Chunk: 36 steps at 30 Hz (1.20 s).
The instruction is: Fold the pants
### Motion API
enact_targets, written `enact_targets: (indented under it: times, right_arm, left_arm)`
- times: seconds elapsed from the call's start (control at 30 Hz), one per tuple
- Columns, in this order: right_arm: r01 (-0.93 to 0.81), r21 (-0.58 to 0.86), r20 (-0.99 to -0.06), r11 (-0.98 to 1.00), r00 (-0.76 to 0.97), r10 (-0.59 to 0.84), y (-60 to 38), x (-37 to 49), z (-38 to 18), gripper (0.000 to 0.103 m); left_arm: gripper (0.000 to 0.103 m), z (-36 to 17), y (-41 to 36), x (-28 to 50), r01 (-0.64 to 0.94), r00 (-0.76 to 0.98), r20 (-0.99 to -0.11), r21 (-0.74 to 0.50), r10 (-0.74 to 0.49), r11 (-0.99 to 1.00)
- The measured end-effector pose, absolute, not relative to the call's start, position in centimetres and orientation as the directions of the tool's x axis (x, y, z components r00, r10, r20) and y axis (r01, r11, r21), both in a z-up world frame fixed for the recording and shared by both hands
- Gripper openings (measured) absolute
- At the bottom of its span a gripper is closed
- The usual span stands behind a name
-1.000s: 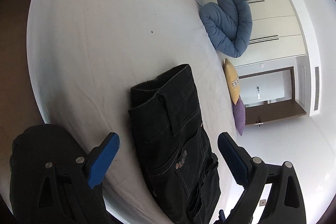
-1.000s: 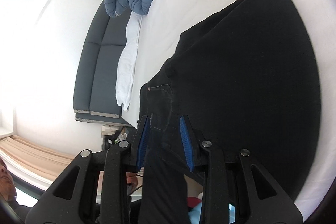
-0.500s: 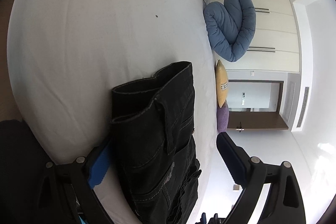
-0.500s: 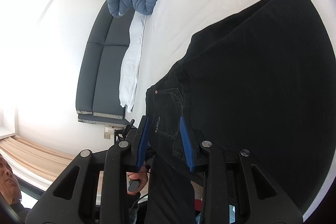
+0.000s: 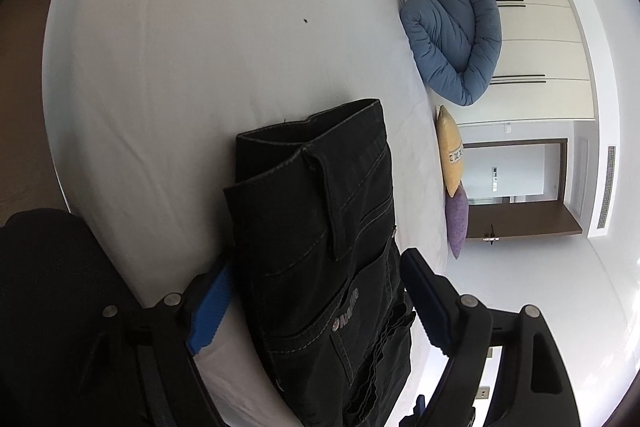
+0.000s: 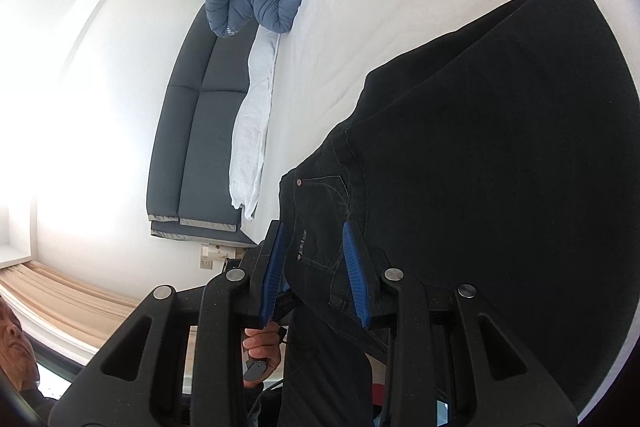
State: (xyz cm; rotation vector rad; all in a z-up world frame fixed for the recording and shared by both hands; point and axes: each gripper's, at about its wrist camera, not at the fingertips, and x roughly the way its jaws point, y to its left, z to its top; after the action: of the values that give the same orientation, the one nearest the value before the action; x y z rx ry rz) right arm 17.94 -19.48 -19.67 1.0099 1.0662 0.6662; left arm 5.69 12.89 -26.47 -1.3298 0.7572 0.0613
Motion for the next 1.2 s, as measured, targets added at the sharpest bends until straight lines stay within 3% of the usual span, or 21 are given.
enact_targets:
  times: [0.23, 0.27, 0.33, 0.37, 0.4, 0.77, 0.87, 1.2]
  right_arm:
    - [0.005, 0.912, -0.385, 0.411, 0.362, 0.849, -18.8, 18.8, -19.5, 0.029]
    - [0.004, 0.91, -0.388, 0.414, 0.36, 0.848, -18.7, 19.1, -19.5, 0.029]
    - [0.008, 0.905, -0.401, 0.425, 0.352, 0.846, -18.4, 19.6, -19.6, 0.029]
    - [0.01, 0.9, -0.413, 0.436, 0.343, 0.844, -18.1, 20.0, -19.7, 0.029]
    - [0.011, 0.892, -0.429, 0.452, 0.333, 0.84, -17.8, 20.3, -19.8, 0.029]
    - [-0.052, 0.849, -0.515, 0.526, 0.144, 0.845, -10.5, 24.9, -19.9, 0.029]
    - [0.001, 0.75, -0.661, 0.662, 0.027, 0.749, -8.1, 25.9, -23.0, 0.029]
    - [0.048, 0.79, -0.612, 0.612, 0.142, 0.778, -9.5, 24.9, -24.9, 0.021]
  left_arm:
    - [0.087, -26.9, 13.9, 7.8, -0.451, 0.754, -0.502, -0.864, -0.423, 0.222]
    - [0.083, -26.9, 13.9, 7.9, -0.449, 0.756, -0.499, -0.866, -0.425, 0.219]
    - [0.057, -27.3, 13.9, 7.9, -0.458, 0.753, -0.494, -0.868, -0.434, 0.193]
    - [0.034, -27.6, 13.9, 7.9, -0.457, 0.754, -0.483, -0.873, -0.446, 0.172]
    - [0.03, -28.0, 13.8, 7.8, -0.45, 0.76, -0.463, -0.881, -0.456, 0.143]
    - [0.017, -25.0, 12.8, 7.7, -0.427, 0.781, -0.509, -0.858, -0.363, 0.284]
    - [0.016, -23.9, 12.3, 7.6, -0.408, 0.785, -0.513, -0.85, -0.346, 0.334]
    - [0.015, -15.5, 6.6, 9.7, -0.216, 0.799, -0.506, -0.745, -0.324, 0.631]
